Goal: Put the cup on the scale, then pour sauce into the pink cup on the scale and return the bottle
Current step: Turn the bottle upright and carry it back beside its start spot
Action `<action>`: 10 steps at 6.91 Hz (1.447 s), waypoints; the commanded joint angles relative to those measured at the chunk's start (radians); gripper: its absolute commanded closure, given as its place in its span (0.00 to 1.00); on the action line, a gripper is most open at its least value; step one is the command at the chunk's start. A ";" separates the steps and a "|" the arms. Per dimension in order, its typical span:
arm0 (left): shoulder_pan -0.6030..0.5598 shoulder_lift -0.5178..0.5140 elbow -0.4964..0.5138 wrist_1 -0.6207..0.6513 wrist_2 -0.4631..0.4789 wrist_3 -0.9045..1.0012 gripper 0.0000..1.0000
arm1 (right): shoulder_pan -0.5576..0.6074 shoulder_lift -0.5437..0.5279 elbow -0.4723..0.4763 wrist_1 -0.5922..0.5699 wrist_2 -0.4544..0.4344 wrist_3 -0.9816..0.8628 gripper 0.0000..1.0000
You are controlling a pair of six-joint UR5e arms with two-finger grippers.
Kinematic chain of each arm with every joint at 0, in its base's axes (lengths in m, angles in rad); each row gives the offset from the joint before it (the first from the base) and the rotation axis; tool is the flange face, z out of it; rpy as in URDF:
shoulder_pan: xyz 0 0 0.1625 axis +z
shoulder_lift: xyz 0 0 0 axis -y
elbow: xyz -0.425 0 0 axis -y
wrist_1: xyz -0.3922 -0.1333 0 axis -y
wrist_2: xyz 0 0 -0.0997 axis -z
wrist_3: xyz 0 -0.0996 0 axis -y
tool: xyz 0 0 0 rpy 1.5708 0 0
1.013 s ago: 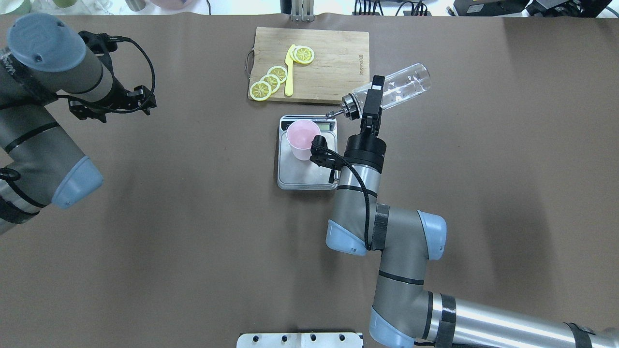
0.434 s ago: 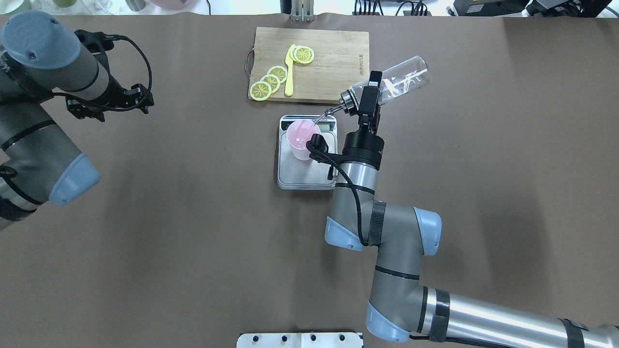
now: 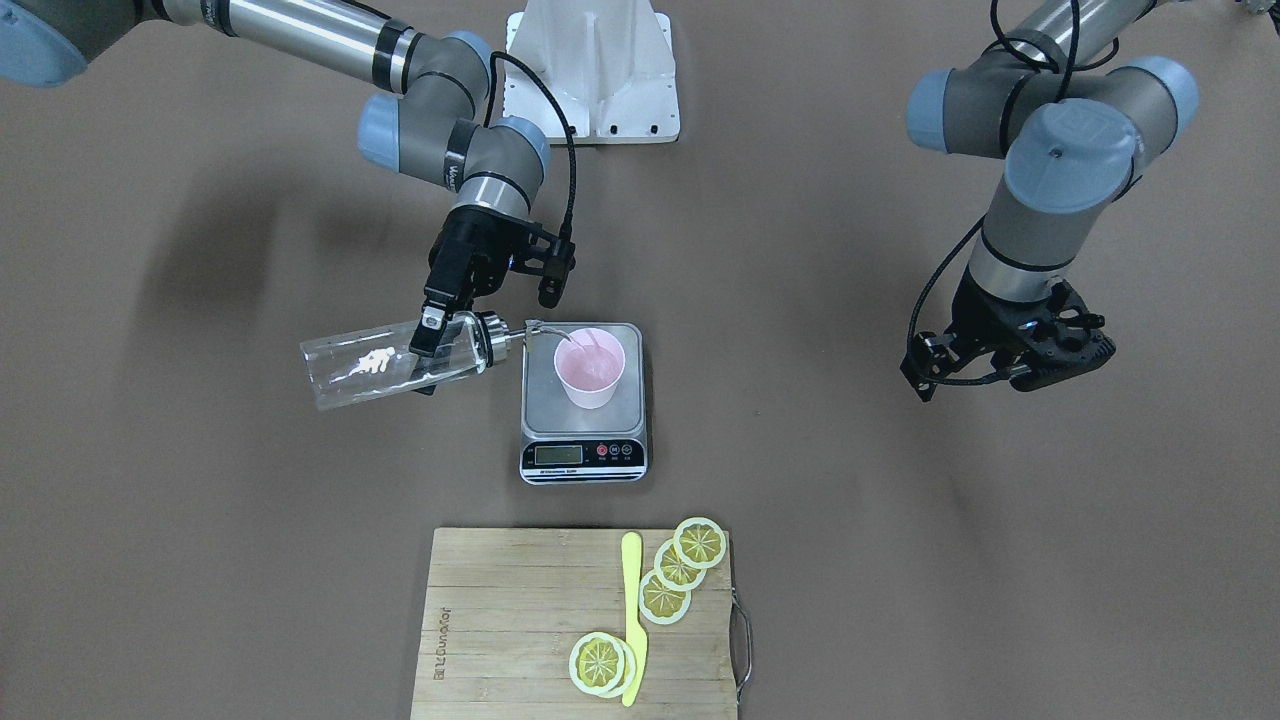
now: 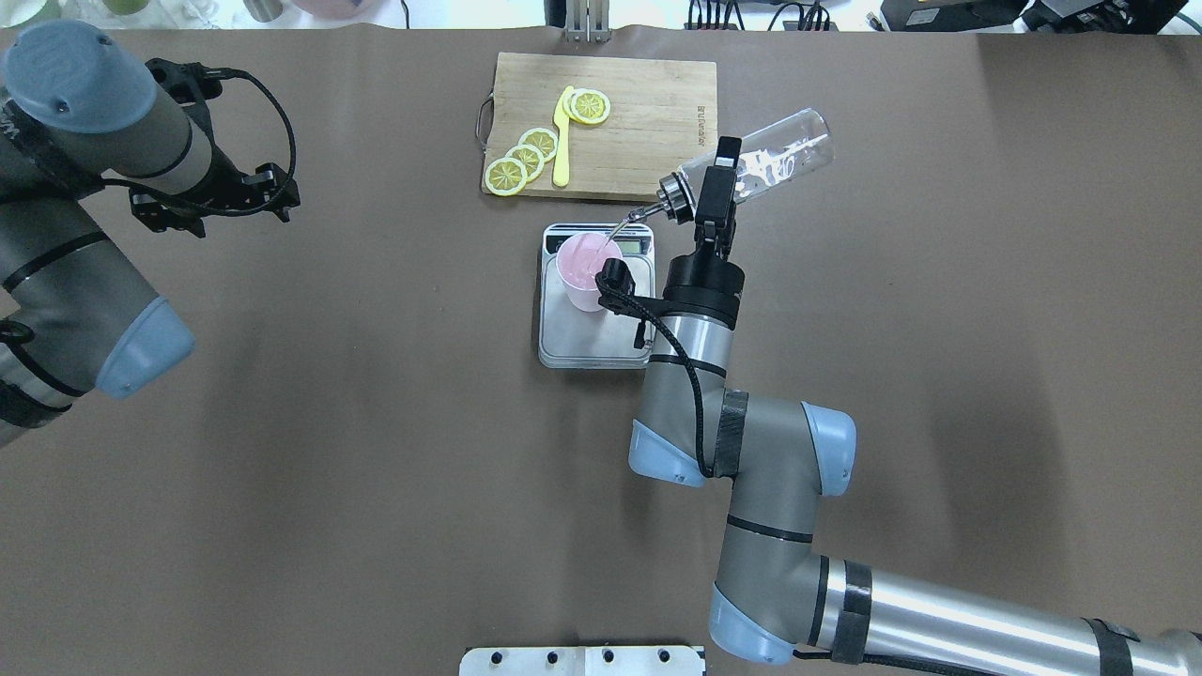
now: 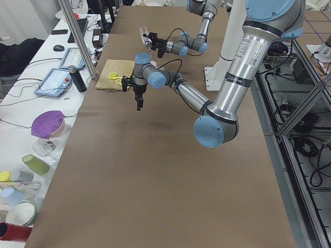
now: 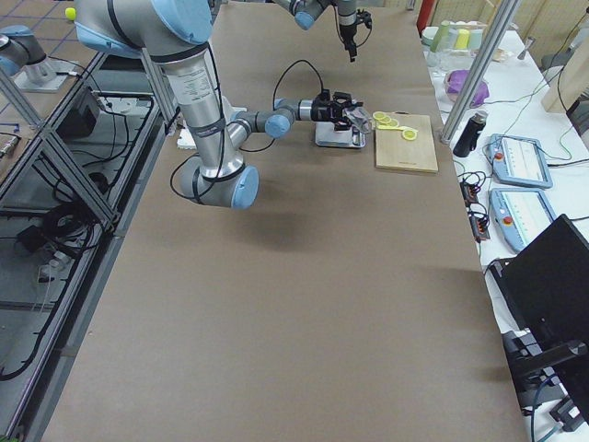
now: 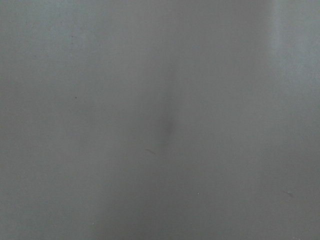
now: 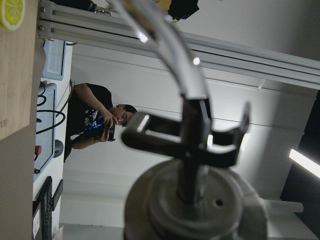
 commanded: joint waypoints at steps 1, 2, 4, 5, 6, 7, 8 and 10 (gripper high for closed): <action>0.000 -0.001 -0.001 0.000 0.000 0.000 0.01 | 0.003 -0.006 -0.002 0.138 0.097 0.009 1.00; 0.000 -0.001 -0.001 0.000 0.000 0.000 0.01 | 0.009 -0.007 0.000 0.202 0.153 0.032 1.00; 0.000 -0.002 -0.004 0.001 0.000 0.000 0.01 | 0.043 -0.006 0.018 0.232 0.325 0.208 1.00; 0.000 -0.002 -0.009 0.001 0.002 -0.002 0.01 | 0.087 -0.007 0.073 0.234 0.466 0.247 1.00; 0.001 -0.007 -0.009 0.003 0.002 -0.003 0.01 | 0.150 -0.050 0.153 0.235 0.610 0.264 1.00; 0.001 -0.007 -0.018 0.004 0.002 -0.005 0.01 | 0.240 -0.114 0.261 0.235 0.807 0.322 1.00; 0.001 -0.007 -0.033 0.006 0.005 -0.008 0.01 | 0.325 -0.203 0.355 0.237 0.982 0.369 1.00; 0.000 -0.007 -0.052 0.006 0.010 -0.009 0.01 | 0.417 -0.353 0.380 0.464 1.182 0.573 1.00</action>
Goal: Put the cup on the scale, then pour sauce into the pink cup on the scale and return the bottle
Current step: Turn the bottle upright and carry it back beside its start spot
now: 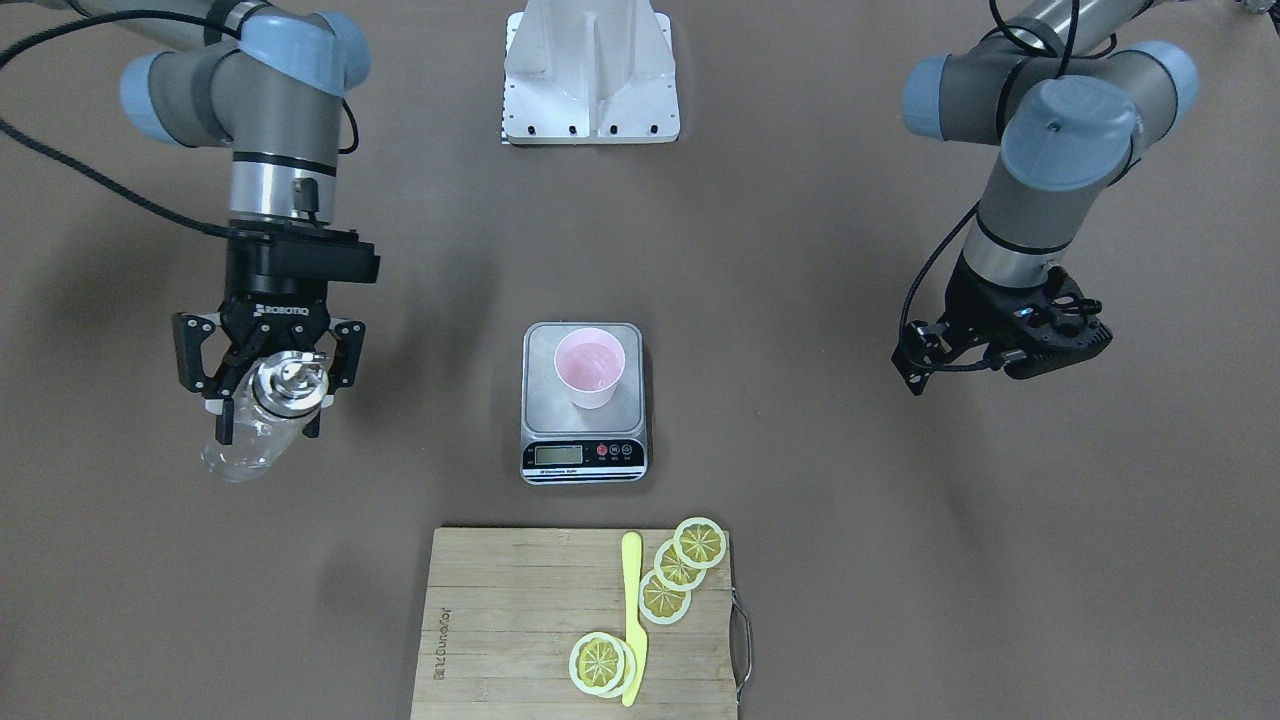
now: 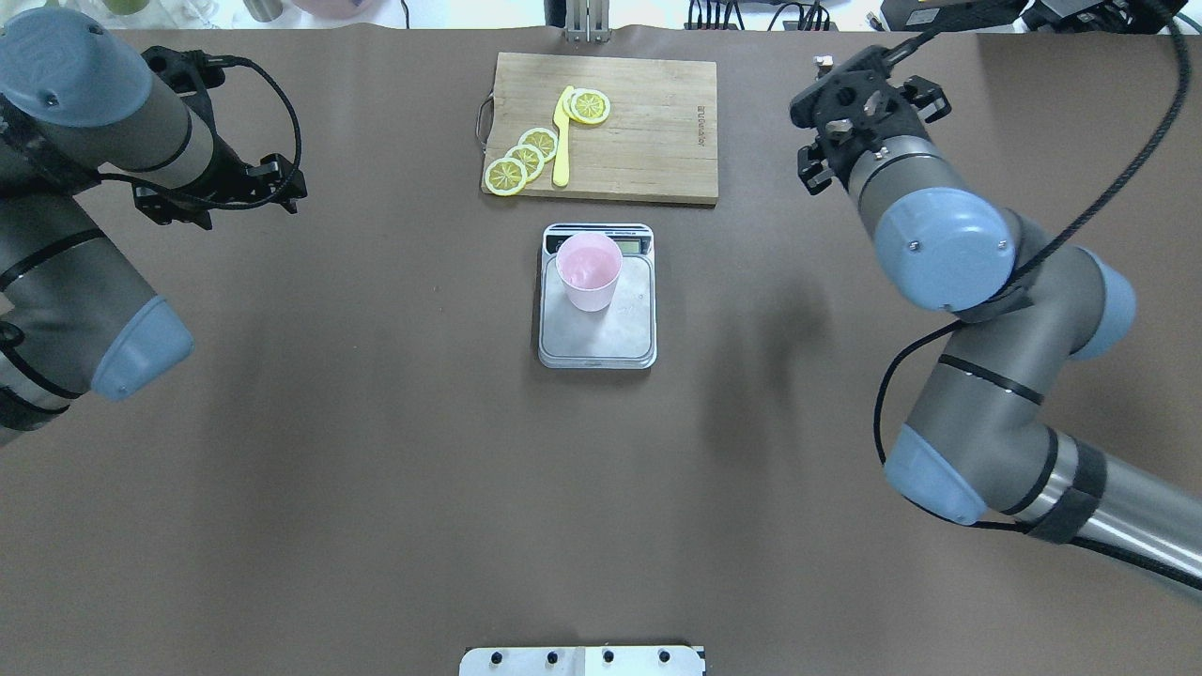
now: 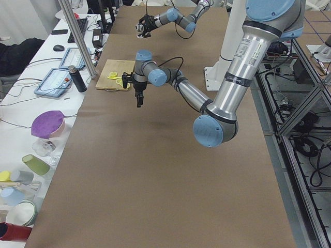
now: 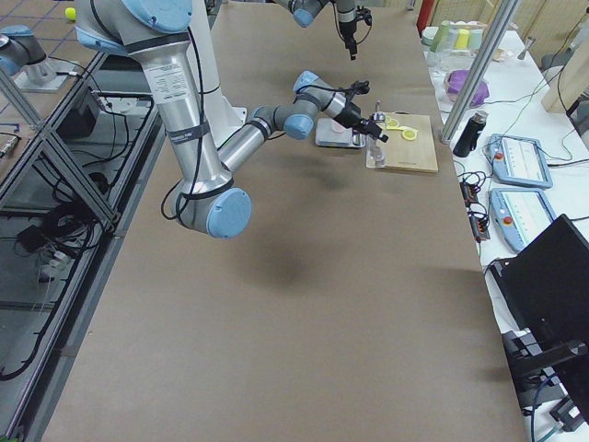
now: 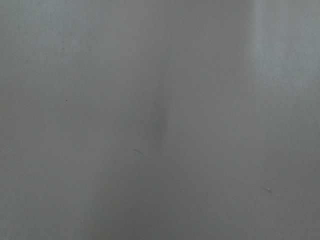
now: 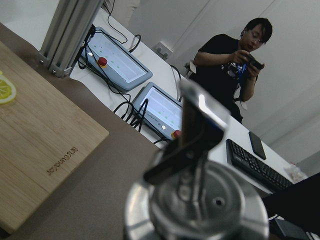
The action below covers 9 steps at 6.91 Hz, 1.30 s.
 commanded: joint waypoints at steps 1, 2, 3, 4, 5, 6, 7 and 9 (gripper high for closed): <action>-0.001 0.000 -0.009 0.000 0.005 -0.001 0.01 | 0.088 -0.163 0.010 0.250 0.185 0.214 1.00; -0.001 0.000 -0.009 0.002 0.007 -0.001 0.01 | 0.087 -0.213 -0.030 0.385 0.188 0.304 1.00; -0.001 0.000 -0.009 0.000 0.007 -0.001 0.01 | 0.086 -0.240 -0.093 0.535 0.204 0.384 1.00; -0.001 0.000 -0.009 0.000 0.007 -0.001 0.01 | 0.084 -0.245 -0.180 0.636 0.233 0.456 1.00; -0.001 0.000 -0.008 0.000 0.007 -0.001 0.01 | 0.075 -0.242 -0.247 0.694 0.235 0.457 1.00; -0.001 0.001 -0.008 0.000 0.007 -0.001 0.01 | 0.054 -0.236 -0.256 0.699 0.235 0.442 1.00; -0.001 0.001 -0.008 0.000 0.007 0.001 0.01 | 0.026 -0.230 -0.256 0.690 0.230 0.440 1.00; -0.001 0.001 -0.005 0.000 0.005 0.005 0.01 | 0.000 -0.210 -0.271 0.682 0.231 0.428 1.00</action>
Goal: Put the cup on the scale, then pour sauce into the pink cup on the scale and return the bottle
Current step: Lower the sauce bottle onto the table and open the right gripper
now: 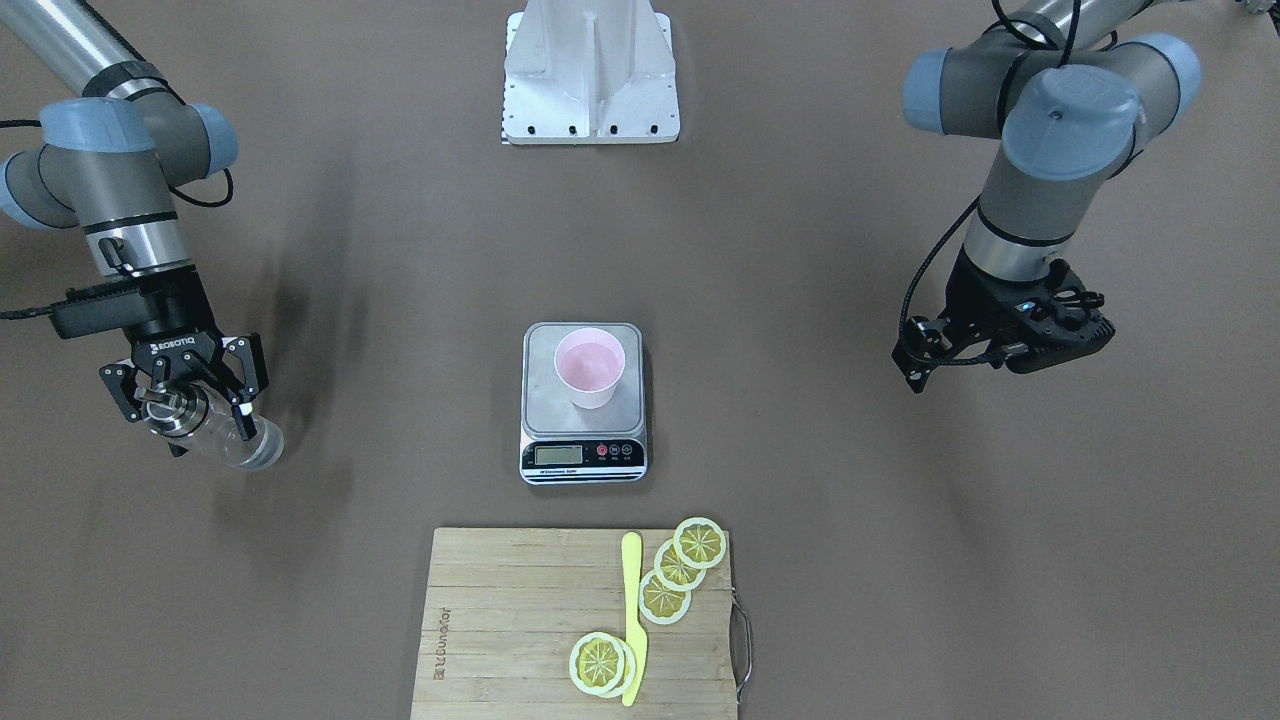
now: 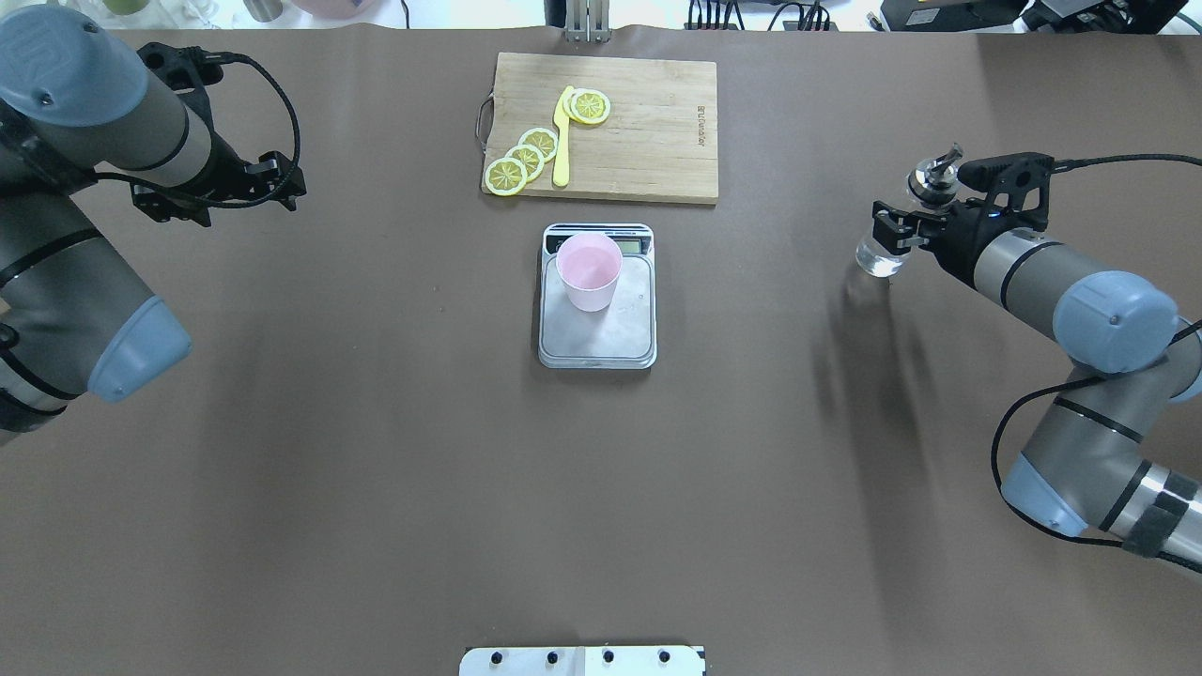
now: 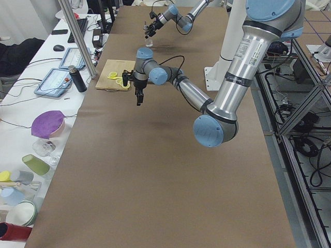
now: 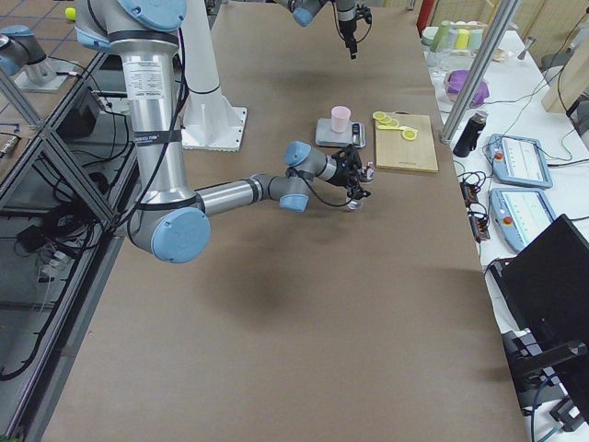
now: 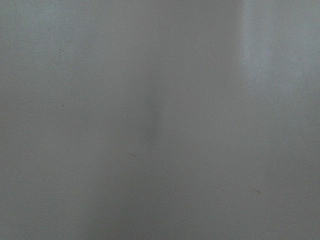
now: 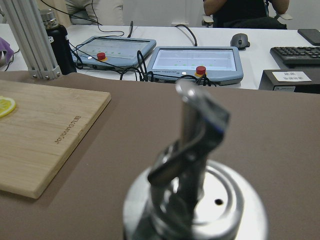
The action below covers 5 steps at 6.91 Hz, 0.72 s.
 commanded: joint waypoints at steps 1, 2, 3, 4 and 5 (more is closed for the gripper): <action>0.000 -0.001 0.001 0.000 -0.001 0.002 0.01 | -0.025 0.014 -0.025 -0.004 -0.002 -0.053 1.00; 0.000 0.001 0.001 0.000 -0.001 0.004 0.01 | -0.025 0.015 -0.039 -0.004 -0.002 -0.125 1.00; 0.000 0.001 0.001 0.000 -0.001 0.002 0.01 | -0.023 0.023 -0.036 -0.004 -0.001 -0.136 1.00; 0.000 0.001 0.000 0.000 -0.001 0.004 0.01 | -0.025 0.031 -0.039 -0.004 0.000 -0.136 0.01; -0.002 0.005 0.001 0.000 -0.001 0.005 0.01 | -0.022 0.055 -0.031 -0.030 0.003 -0.136 0.00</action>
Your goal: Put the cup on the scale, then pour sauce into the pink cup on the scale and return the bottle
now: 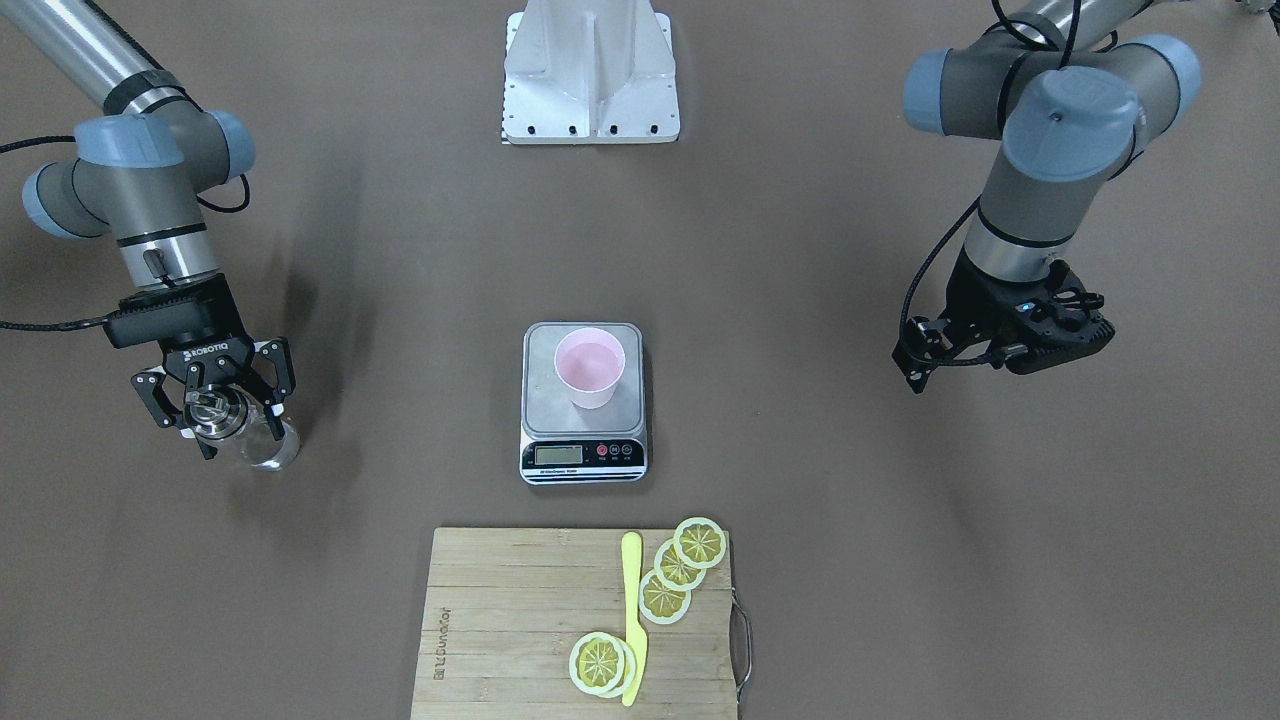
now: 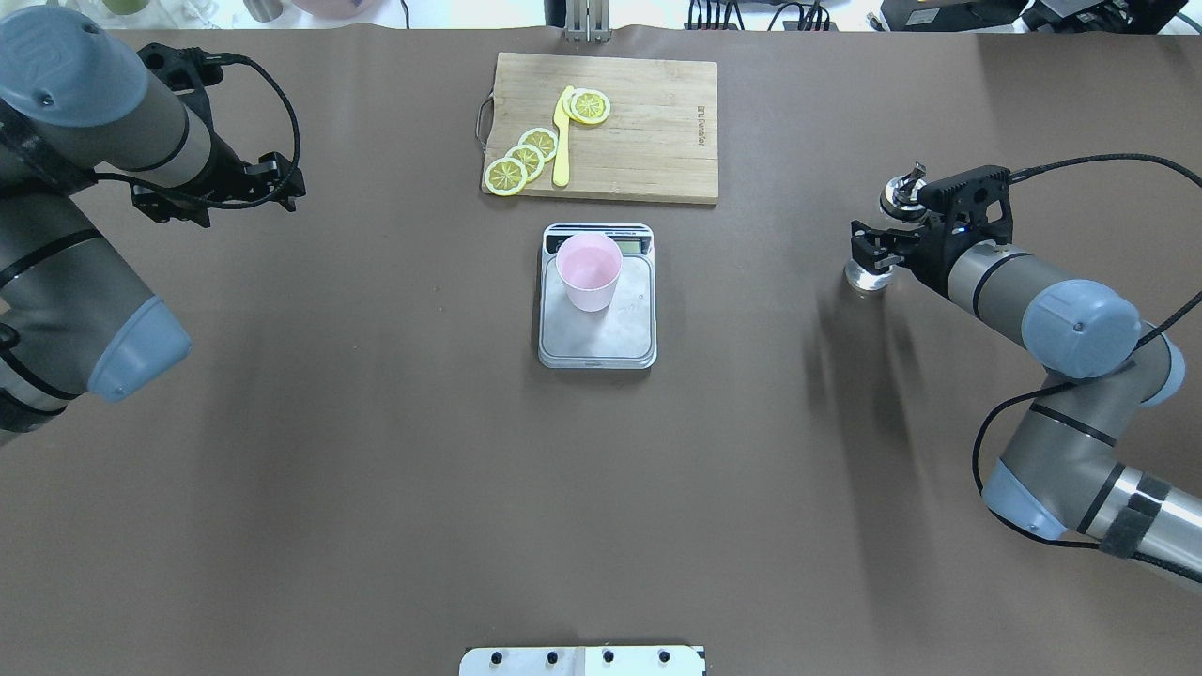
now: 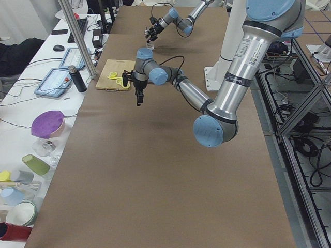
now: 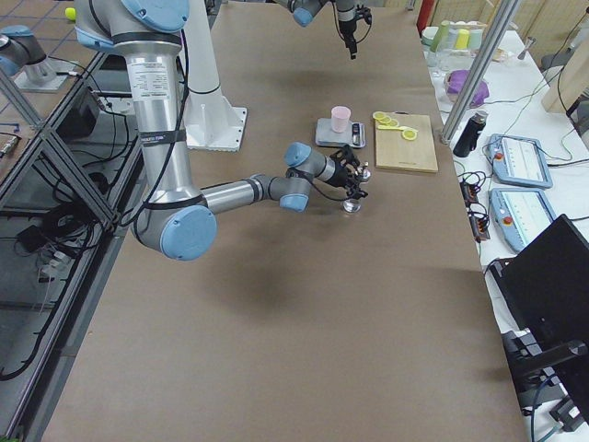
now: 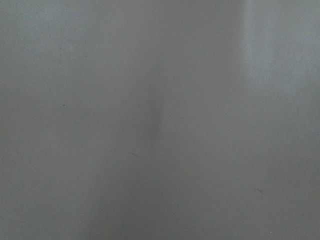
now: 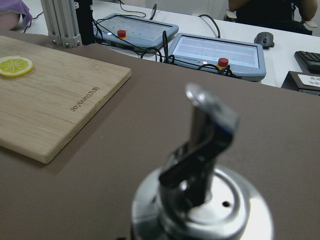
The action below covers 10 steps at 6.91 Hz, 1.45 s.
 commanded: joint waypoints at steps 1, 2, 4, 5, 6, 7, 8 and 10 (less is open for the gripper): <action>-0.001 0.005 0.002 0.000 0.000 0.002 0.01 | 0.009 0.019 0.020 -0.026 0.047 -0.001 0.00; -0.001 0.005 0.002 0.000 0.000 0.002 0.01 | 0.011 -0.013 0.058 -0.026 0.061 0.002 0.00; -0.003 0.006 0.005 0.000 0.002 0.005 0.01 | 0.009 -0.154 0.170 -0.025 0.110 0.008 0.00; -0.007 0.006 0.004 0.000 0.002 0.005 0.01 | 0.009 -0.198 0.204 -0.025 0.131 0.011 0.00; -0.007 0.006 0.004 0.000 0.003 0.005 0.01 | 0.011 -0.238 0.231 -0.029 0.180 0.013 0.00; -0.007 0.006 0.002 0.000 0.003 0.005 0.01 | 0.012 -0.272 0.260 -0.052 0.252 0.013 0.00; -0.012 0.008 0.002 0.000 0.002 0.017 0.01 | 0.078 -0.286 0.296 -0.124 0.386 -0.002 0.00; -0.062 0.009 0.002 0.011 -0.006 0.132 0.01 | 0.338 -0.265 0.287 -0.315 0.719 -0.206 0.00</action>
